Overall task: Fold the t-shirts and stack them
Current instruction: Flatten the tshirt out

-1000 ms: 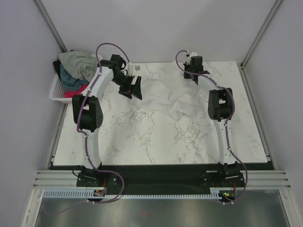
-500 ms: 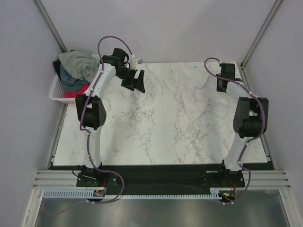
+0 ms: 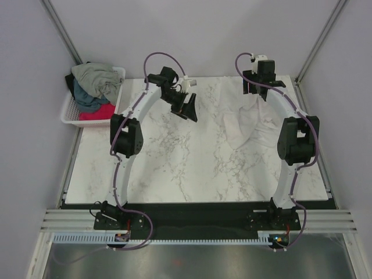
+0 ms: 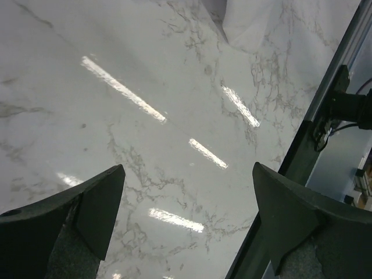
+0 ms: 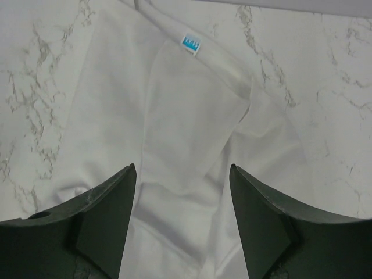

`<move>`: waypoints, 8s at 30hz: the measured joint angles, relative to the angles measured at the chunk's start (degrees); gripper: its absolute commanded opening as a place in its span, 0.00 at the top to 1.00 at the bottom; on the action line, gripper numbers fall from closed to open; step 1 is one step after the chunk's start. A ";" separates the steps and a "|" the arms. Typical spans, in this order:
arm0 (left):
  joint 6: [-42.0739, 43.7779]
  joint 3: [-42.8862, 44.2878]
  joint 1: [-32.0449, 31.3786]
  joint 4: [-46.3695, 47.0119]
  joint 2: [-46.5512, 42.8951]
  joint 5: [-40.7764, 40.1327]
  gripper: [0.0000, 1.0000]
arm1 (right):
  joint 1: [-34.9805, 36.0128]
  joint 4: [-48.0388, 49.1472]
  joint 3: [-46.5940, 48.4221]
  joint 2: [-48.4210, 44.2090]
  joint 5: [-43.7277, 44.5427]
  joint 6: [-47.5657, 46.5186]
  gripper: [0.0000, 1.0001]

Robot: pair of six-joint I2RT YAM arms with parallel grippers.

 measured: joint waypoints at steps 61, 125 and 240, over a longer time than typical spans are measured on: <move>6.16 5.62 3.85 13.29 5.99 -8.24 0.98 | -11.87 -2.86 -16.11 0.55 -1.75 -0.44 0.35; 6.25 -4.50 0.87 10.38 -7.04 -21.53 0.18 | -9.60 -4.87 -10.21 7.15 -33.66 9.11 0.72; 37.48 -15.61 -6.62 39.12 -37.75 -54.97 0.98 | -14.91 4.17 6.23 -33.03 -21.00 14.67 1.00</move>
